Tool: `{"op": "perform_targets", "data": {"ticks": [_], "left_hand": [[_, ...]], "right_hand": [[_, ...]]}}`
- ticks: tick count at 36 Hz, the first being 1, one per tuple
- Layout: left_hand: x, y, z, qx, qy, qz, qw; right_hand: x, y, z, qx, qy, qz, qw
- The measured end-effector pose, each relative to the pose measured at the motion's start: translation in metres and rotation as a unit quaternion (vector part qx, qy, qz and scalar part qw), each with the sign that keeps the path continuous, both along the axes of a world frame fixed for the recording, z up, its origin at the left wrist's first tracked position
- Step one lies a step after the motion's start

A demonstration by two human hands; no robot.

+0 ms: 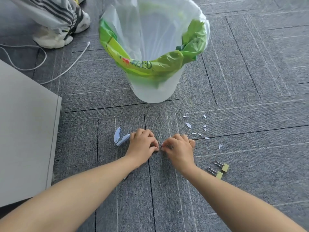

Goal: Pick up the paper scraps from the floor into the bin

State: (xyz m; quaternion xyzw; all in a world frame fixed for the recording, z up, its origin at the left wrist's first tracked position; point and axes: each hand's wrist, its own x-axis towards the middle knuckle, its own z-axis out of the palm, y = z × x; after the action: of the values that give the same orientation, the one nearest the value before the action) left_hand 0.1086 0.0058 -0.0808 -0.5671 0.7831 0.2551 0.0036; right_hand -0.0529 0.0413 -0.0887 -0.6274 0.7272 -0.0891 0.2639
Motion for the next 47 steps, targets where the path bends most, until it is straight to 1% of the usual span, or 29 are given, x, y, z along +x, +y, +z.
{"op": "perform_targets", "data": {"ticks": [5, 12, 13, 17, 19, 22, 28, 32, 41, 47], "left_hand": [[0.001, 0.002, 0.000, 0.002, 0.005, 0.010, 1.000], [0.004, 0.000, 0.001, -0.002, 0.031, 0.043, 0.999], [0.002, 0.000, 0.001, 0.000, 0.034, 0.046, 0.998], [-0.011, -0.001, 0.000, 0.008, 0.046, 0.038, 0.998], [-0.021, -0.001, -0.001, 0.010, 0.048, 0.023, 0.999], [-0.035, -0.003, -0.004, 0.008, 0.050, 0.014, 0.999], [-0.057, -0.005, -0.003, -0.003, 0.060, 0.015, 0.998], [-0.066, -0.006, -0.004, -0.008, 0.040, 0.024, 0.999], [-0.069, -0.013, -0.003, -0.002, 0.035, 0.057, 0.998], [-0.068, -0.015, -0.004, 0.007, 0.035, 0.051, 0.998]], "right_hand": [[0.004, 0.001, 0.000, -0.008, 0.028, 0.014, 0.999], [0.007, 0.002, 0.001, -0.013, 0.092, 0.096, 0.991], [0.004, 0.002, 0.001, -0.014, 0.090, 0.082, 0.992], [-0.024, 0.001, 0.001, -0.018, 0.073, -0.047, 0.996], [-0.043, 0.000, -0.003, -0.020, 0.063, -0.080, 0.995], [-0.061, 0.003, -0.006, -0.014, 0.022, -0.113, 0.993], [-0.066, 0.010, -0.006, 0.006, 0.007, -0.121, 0.993], [-0.066, 0.010, -0.004, 0.006, 0.006, -0.113, 0.994], [-0.061, -0.003, -0.004, 0.008, 0.025, -0.096, 0.995], [-0.060, -0.008, -0.003, 0.001, 0.038, -0.105, 0.994]]}}
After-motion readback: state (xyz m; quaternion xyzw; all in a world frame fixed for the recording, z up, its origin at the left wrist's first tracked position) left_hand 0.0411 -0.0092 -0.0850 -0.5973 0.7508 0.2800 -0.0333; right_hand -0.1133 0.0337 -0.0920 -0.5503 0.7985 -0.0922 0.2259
